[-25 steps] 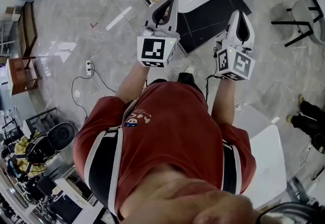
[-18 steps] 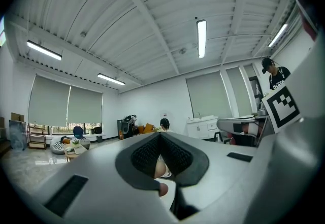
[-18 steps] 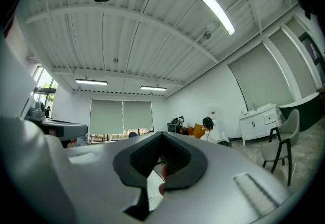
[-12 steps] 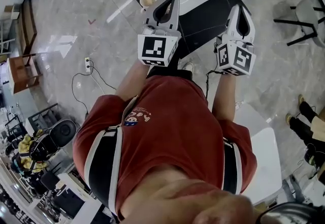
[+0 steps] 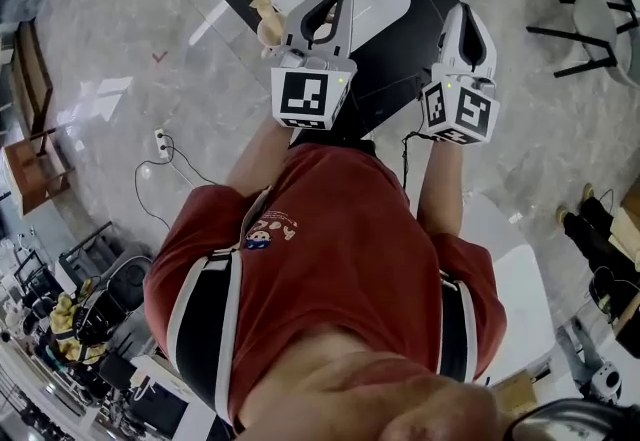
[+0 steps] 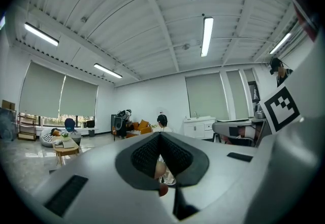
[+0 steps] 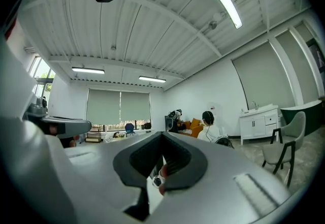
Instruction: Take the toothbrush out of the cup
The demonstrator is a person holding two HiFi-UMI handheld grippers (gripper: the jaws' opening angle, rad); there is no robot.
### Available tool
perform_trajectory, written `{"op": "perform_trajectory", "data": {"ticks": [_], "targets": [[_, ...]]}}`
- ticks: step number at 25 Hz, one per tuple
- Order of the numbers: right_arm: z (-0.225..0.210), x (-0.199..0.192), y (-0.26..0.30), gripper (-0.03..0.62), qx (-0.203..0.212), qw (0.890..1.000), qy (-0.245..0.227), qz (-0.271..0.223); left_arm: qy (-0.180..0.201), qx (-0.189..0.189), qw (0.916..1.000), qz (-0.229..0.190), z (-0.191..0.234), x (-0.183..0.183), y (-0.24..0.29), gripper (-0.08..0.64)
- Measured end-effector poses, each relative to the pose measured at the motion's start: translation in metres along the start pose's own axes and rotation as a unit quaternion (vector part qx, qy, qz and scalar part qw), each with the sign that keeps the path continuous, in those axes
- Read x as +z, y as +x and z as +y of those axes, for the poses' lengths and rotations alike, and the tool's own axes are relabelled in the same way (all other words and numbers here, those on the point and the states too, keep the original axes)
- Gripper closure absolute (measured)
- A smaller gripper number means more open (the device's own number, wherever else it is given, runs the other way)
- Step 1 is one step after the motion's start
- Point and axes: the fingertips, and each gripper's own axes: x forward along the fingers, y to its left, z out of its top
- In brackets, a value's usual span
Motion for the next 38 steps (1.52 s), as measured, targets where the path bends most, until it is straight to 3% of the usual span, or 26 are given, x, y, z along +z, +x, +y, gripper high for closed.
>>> {"op": "perform_trajectory", "data": {"ticks": [6,7,12,15,22,33,38], "targets": [[-0.010,-0.033,0.046,0.576,-0.012,0.999,-0.008,0.036,-0.016,-0.016,0.9995,0.023,0.017,-0.022,0.039,0.555],[-0.011,-0.040,0.053,0.525,-0.010,0.999,-0.006,0.044,-0.021,-0.019,0.9992,0.030,0.019,-0.028,0.044,0.555],[-0.024,-0.071,0.081,0.465,-0.013,0.997,0.009,0.072,-0.040,-0.031,0.9971,0.056,0.024,-0.056,0.066,0.555],[-0.028,-0.086,0.096,0.398,-0.007,0.997,0.001,0.082,-0.048,-0.038,0.9957,0.070,0.027,-0.067,0.078,0.555],[-0.040,-0.125,0.122,0.360,-0.022,0.992,0.010,0.120,-0.066,-0.058,0.9905,0.106,0.034,-0.089,0.100,0.555],[-0.046,-0.143,0.139,0.366,-0.025,0.991,0.006,0.135,-0.078,-0.078,0.9861,0.124,0.029,-0.105,0.118,0.555],[-0.042,-0.149,0.143,0.450,-0.026,0.989,-0.005,0.143,-0.075,-0.080,0.9856,0.129,0.029,-0.110,0.122,0.555]]}}
